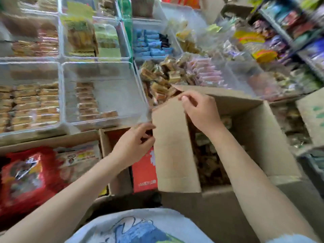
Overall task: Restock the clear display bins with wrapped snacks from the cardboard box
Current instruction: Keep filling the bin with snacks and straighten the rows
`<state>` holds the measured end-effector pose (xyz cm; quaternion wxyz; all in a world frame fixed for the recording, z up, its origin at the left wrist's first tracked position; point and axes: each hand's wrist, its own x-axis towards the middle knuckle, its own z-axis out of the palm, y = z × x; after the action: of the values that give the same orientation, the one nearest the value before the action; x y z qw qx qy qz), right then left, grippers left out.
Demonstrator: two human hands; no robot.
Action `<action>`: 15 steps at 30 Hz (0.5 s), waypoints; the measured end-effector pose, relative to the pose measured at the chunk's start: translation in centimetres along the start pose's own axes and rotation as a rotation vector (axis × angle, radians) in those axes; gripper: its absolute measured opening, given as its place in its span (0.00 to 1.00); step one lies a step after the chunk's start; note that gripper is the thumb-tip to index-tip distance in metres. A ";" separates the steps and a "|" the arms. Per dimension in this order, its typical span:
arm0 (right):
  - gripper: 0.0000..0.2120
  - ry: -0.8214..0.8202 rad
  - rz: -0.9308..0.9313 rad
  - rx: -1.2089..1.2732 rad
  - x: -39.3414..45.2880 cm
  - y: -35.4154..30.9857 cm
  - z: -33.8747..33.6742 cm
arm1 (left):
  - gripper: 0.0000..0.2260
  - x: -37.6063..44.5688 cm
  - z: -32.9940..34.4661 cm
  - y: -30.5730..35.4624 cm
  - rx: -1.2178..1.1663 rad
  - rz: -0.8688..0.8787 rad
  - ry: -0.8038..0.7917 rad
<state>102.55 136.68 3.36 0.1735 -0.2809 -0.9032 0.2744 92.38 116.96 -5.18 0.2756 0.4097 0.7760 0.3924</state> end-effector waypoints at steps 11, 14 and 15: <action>0.11 -0.572 0.118 -0.249 -1.0 16.0 0.0 | 0.34 2.8 11.1 6.4 -0.429 -0.133 0.073; 0.10 -0.751 0.102 -0.318 0.0 17.9 3.6 | 0.34 2.7 11.4 6.4 -0.517 -0.147 0.072; 0.13 -0.849 0.093 -0.316 -0.1 18.3 4.9 | 0.34 2.6 11.5 6.4 -0.529 -0.152 0.074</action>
<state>107.91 147.34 -11.40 -0.2698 -0.2069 -0.9115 0.2314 102.35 125.88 -6.28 0.3733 0.2494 0.6847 0.5741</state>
